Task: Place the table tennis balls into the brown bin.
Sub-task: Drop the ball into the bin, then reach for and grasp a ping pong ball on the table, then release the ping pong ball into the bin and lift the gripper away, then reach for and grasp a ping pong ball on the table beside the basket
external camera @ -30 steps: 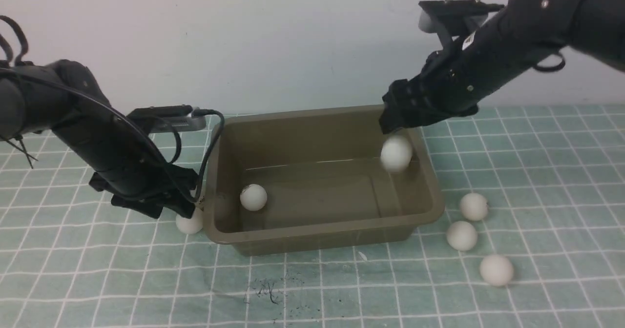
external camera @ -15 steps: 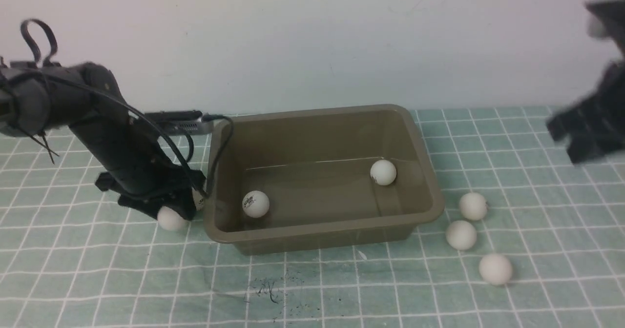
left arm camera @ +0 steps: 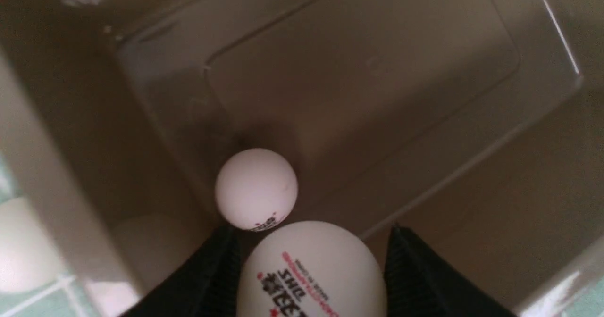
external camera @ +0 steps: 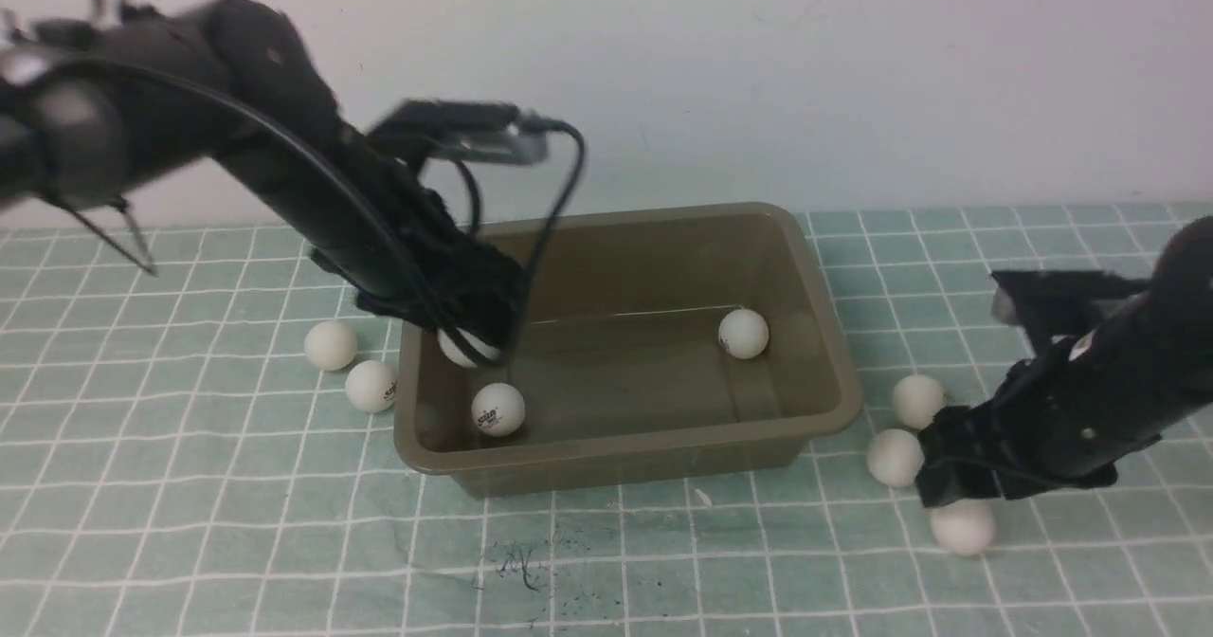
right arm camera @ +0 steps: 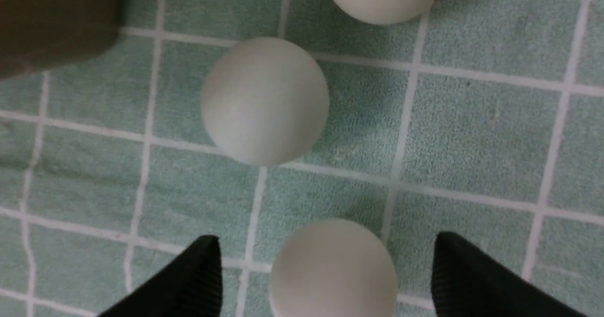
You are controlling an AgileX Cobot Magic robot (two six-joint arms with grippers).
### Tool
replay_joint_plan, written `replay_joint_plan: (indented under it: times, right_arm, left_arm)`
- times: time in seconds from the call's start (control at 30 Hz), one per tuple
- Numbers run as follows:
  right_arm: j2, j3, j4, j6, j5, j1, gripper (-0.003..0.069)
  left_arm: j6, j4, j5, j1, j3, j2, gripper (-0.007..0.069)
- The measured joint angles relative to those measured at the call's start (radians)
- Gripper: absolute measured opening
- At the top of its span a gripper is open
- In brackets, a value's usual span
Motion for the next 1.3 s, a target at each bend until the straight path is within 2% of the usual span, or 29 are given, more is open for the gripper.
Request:
replay_joint_plan:
  times: [0.07, 0.1, 0.13, 0.17, 0.2, 0.23, 0.27, 0.3, 0.37, 0.47, 0.6, 0.77, 0.8, 0.83, 0.93, 1.0, 1.1, 1.17, 1.2, 1.3]
  right_arm:
    - [0.031, -0.007, -0.002, -0.001, -0.001, 0.000, 0.0572]
    - [0.053, -0.013, -0.004, -0.001, -0.002, 0.000, 0.0576]
    - [0.078, -0.023, -0.004, -0.001, 0.007, 0.000, 0.0534]
    - [0.082, -0.029, -0.004, -0.001, 0.016, 0.000, 0.0486]
    - [0.081, -0.039, -0.007, -0.001, 0.037, 0.001, 0.0379]
    - [0.072, -0.052, -0.010, 0.001, 0.059, 0.001, 0.0333]
    - [0.072, -0.055, -0.012, 0.002, 0.059, 0.001, 0.0333]
    - [0.052, -0.078, -0.021, 0.008, 0.093, 0.001, 0.0358]
    - [0.011, -0.120, -0.025, 0.027, 0.139, 0.003, 0.0361]
    - [-0.061, -0.207, -0.012, 0.035, 0.189, 0.032, 0.0361]
    - [-0.082, -0.356, 0.001, 0.036, 0.153, 0.123, 0.0361]
    - [0.032, -0.541, 0.009, 0.041, 0.160, 0.183, 0.0361]
    - [0.066, -0.586, 0.008, 0.042, 0.179, 0.185, 0.0370]
    - [0.115, -0.643, 0.008, 0.044, 0.218, 0.185, 0.0402]
    - [0.168, -0.740, -0.019, 0.048, 0.310, 0.185, 0.0524]
    - [0.177, -0.789, -0.069, 0.055, 0.372, 0.185, 0.0584]
    - [0.163, -0.827, -0.202, 0.089, 0.417, 0.181, 0.0601]
    - [0.150, -0.829, -0.256, 0.118, 0.432, 0.168, 0.0585]
    - [0.127, -0.829, -0.322, 0.160, 0.464, 0.136, 0.0532]
    - [0.096, -0.797, -0.338, 0.181, 0.493, 0.057, 0.0424]
  left_arm:
    - [-0.006, 0.000, -0.003, -0.008, 0.000, 0.020, 0.0418]
    - [-0.013, 0.001, -0.006, -0.013, -0.003, 0.033, 0.0468]
    - [-0.024, 0.007, -0.004, -0.015, -0.014, 0.038, 0.0518]
    - [-0.031, 0.012, 0.000, -0.013, -0.023, 0.038, 0.0534]
    - [-0.041, 0.027, 0.012, -0.005, -0.051, 0.034, 0.0536]
    - [-0.057, 0.048, 0.029, 0.011, -0.077, 0.024, 0.0507]
    - [-0.057, 0.053, 0.029, 0.011, -0.082, 0.022, 0.0498]
    - [-0.068, 0.075, 0.054, 0.038, -0.108, 0.006, 0.0410]
    - [-0.074, 0.110, 0.080, 0.094, -0.129, -0.027, 0.0238]
    - [-0.074, 0.133, 0.096, 0.215, -0.130, -0.050, 0.0052]
    - [-0.052, 0.107, 0.099, 0.370, -0.118, -0.013, 0.0002]
    - [0.002, 0.035, 0.097, 0.401, -0.111, 0.063, 0.0084]
    - [0.006, 0.021, 0.087, 0.399, -0.110, 0.083, 0.0129]
    - [0.011, 0.007, 0.065, 0.394, -0.110, 0.111, 0.0218]
    - [0.014, -0.006, 0.007, 0.382, -0.109, 0.167, 0.0371]
    - [0.014, -0.010, -0.036, 0.375, -0.109, 0.198, 0.0460]
    - [0.014, -0.020, -0.089, 0.366, -0.109, 0.236, 0.0540]
    - [0.014, -0.024, -0.116, 0.361, -0.109, 0.254, 0.0548]
    - [0.014, -0.028, -0.136, 0.354, -0.109, 0.275, 0.0524]
    - [0.014, -0.023, -0.129, 0.351, -0.118, 0.292, 0.0341]
